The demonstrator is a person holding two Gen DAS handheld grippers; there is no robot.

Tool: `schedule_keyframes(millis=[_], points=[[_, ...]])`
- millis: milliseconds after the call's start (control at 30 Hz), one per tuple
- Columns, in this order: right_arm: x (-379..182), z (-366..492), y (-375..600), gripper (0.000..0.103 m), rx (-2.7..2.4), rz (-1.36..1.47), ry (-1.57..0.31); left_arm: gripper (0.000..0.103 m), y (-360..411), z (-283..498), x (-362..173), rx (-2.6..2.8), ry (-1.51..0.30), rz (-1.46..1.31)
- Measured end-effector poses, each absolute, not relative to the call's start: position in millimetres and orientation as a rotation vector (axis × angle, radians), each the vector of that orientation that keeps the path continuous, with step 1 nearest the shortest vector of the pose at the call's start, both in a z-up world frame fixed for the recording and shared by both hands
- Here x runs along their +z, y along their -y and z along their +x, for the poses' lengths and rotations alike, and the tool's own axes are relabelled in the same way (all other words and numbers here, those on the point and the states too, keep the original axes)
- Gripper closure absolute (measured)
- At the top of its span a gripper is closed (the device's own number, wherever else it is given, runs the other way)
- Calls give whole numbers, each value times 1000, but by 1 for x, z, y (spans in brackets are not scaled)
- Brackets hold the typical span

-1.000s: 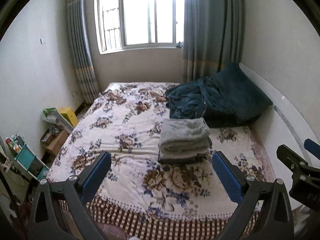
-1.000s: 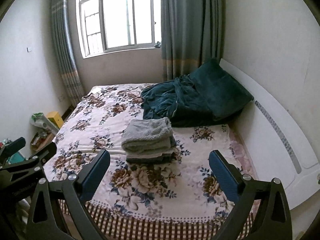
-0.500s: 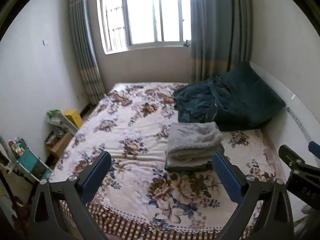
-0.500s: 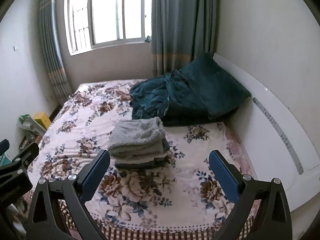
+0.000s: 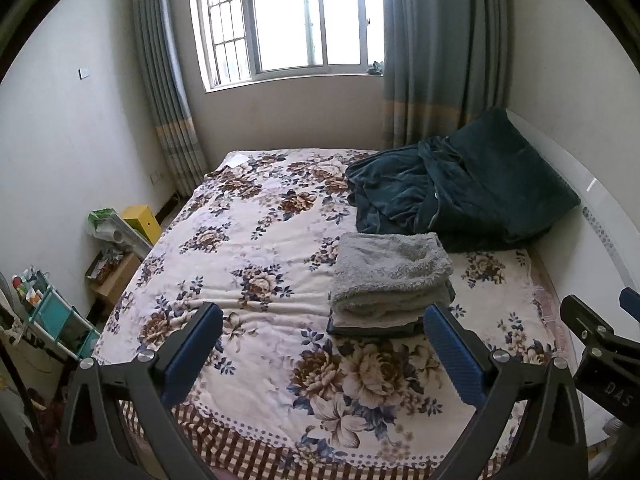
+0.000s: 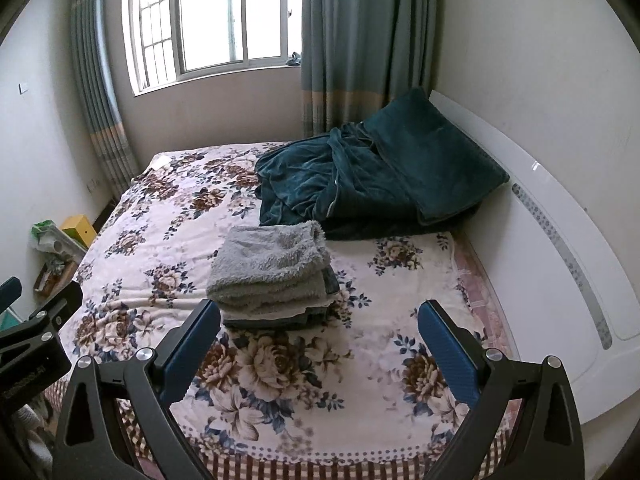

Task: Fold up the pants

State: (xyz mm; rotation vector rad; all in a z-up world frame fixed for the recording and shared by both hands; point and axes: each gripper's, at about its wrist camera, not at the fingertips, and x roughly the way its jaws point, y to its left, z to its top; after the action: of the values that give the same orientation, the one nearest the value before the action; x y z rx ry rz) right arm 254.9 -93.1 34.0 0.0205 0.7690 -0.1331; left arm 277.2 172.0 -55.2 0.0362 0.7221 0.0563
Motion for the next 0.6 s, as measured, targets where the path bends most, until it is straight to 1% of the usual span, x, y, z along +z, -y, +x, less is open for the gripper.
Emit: schedule_keyframes(millis=[167,600], points=[[31,261,94,0,-119,28,-772,0,-171,284,-57,50,-716,52],[25,272,95,0,-120,24,-765,0,-174,289,-60,40,-729,30]])
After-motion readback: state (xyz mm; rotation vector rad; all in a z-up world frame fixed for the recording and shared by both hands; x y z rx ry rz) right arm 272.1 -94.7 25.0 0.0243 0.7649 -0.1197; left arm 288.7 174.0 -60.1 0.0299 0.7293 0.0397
